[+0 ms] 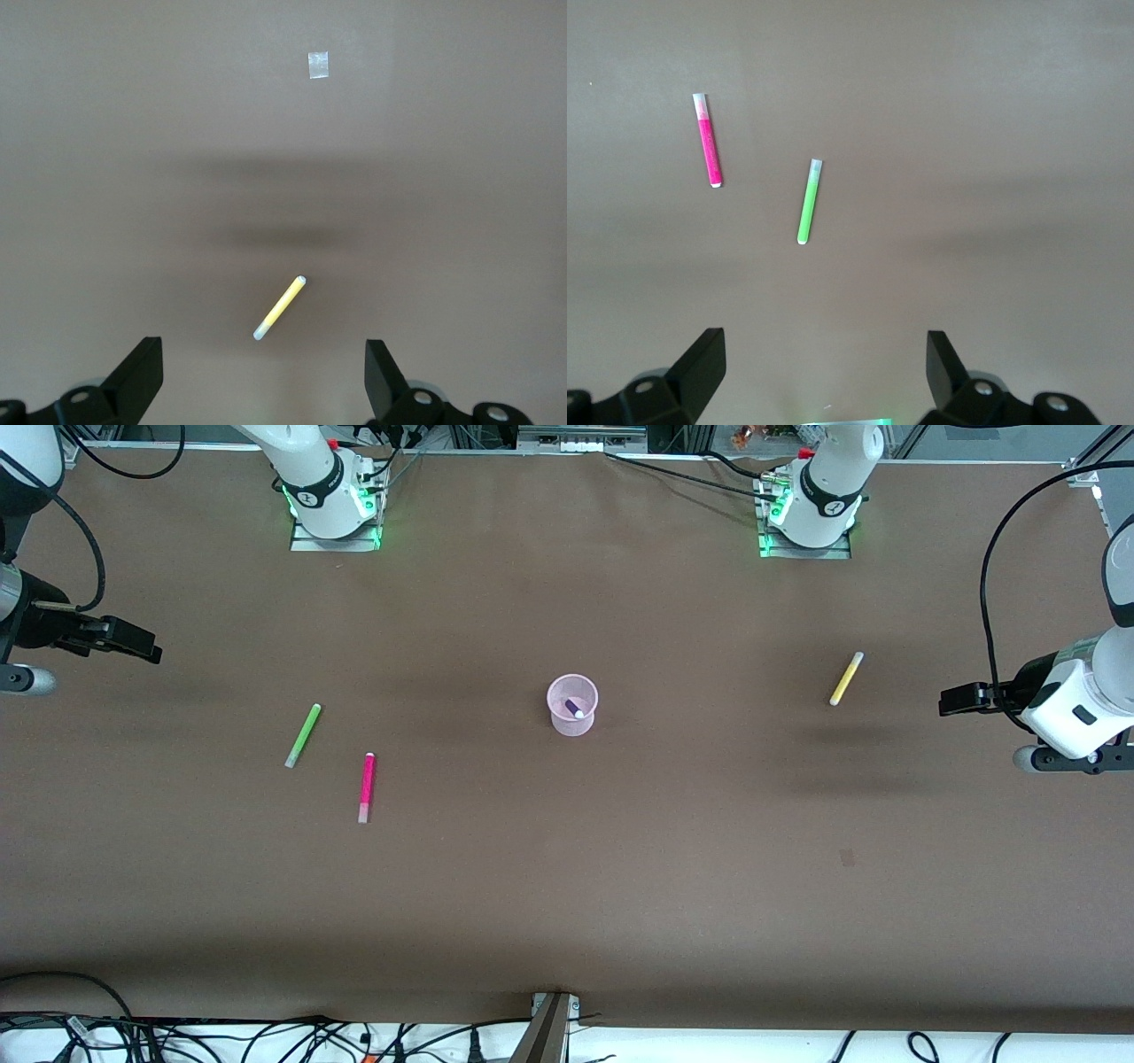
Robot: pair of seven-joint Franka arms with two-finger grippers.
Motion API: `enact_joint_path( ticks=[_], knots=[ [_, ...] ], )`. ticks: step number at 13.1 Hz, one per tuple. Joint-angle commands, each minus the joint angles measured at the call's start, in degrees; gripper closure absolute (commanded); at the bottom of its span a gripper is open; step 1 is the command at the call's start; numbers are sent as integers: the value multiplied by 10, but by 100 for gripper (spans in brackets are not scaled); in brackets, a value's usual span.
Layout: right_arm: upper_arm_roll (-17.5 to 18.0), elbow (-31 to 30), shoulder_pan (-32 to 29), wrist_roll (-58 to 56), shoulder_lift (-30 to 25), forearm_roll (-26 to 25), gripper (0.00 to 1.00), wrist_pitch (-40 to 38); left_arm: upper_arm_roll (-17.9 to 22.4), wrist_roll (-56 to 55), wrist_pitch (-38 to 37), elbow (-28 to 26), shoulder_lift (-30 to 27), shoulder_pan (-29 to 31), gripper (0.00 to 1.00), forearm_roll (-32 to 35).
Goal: Organize pens into pink holder with both arms
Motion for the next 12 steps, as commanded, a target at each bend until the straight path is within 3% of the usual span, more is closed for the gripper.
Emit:
enact_joint_path(
  ticks=[1,12],
  knots=[
    [0,3,-1,-66,3,9,0,3,-1,13,6,-4,-3,2,0,-11],
    [5,11,4,-72,8,0,0,25,-1,13,7,-4,-2,2,0,-9]
  ],
)
